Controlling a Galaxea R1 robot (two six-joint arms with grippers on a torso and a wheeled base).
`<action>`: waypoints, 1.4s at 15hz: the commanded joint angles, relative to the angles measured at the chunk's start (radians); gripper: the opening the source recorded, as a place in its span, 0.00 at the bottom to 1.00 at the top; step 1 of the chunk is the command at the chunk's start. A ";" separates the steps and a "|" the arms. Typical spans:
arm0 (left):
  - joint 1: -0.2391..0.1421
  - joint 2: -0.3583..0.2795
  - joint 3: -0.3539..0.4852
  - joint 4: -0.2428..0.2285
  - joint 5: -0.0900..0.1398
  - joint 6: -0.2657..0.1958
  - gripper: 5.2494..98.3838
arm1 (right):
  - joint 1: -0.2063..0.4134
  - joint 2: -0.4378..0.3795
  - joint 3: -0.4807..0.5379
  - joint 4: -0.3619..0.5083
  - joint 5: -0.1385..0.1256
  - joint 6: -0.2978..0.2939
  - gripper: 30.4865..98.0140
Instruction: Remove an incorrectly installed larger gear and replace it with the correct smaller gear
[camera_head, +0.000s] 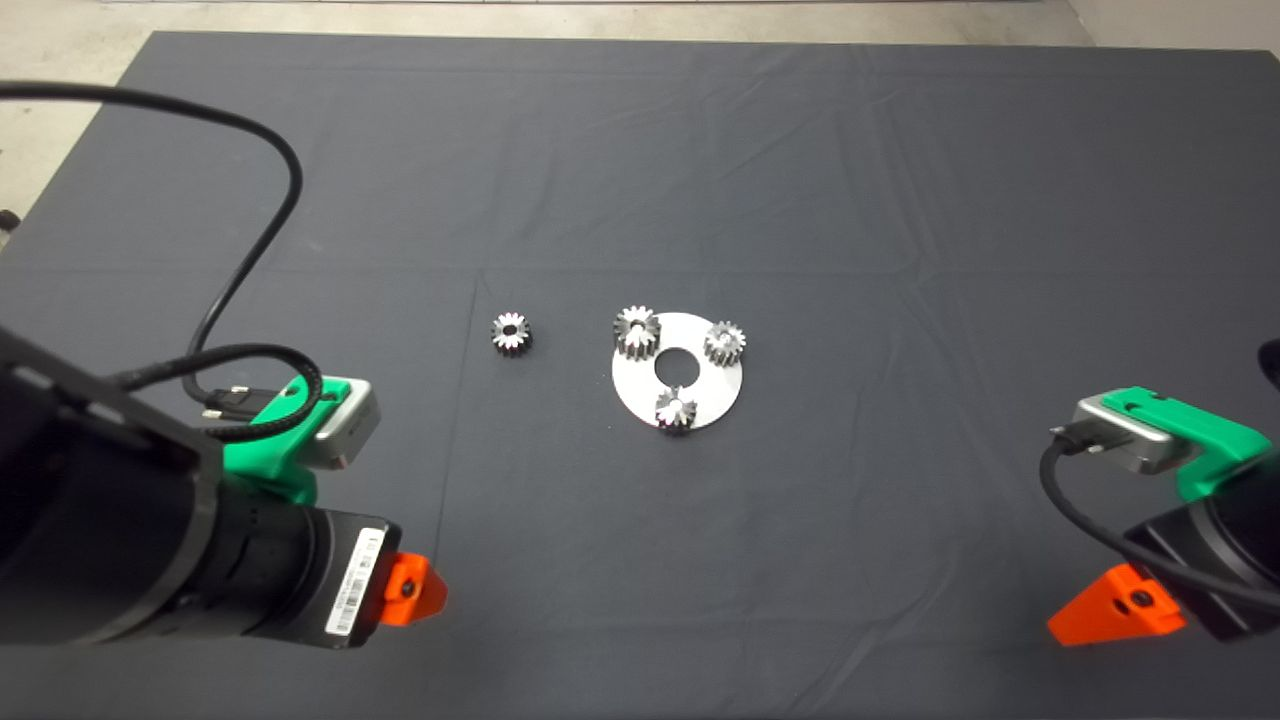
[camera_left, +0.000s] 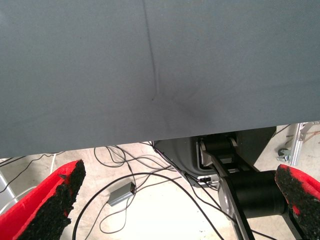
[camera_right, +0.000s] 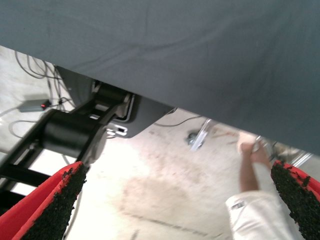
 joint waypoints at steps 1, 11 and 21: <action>-0.008 0.005 0.019 -0.014 0.090 -0.010 0.99 | 0.013 0.094 -0.026 -0.113 0.001 -0.071 1.00; -0.008 0.034 0.018 -0.016 0.091 -0.009 0.99 | -0.070 0.431 -0.507 -0.450 0.108 -0.428 1.00; -0.008 0.034 0.018 -0.016 0.091 -0.006 0.99 | -0.205 0.732 -0.730 -0.739 0.104 -0.576 1.00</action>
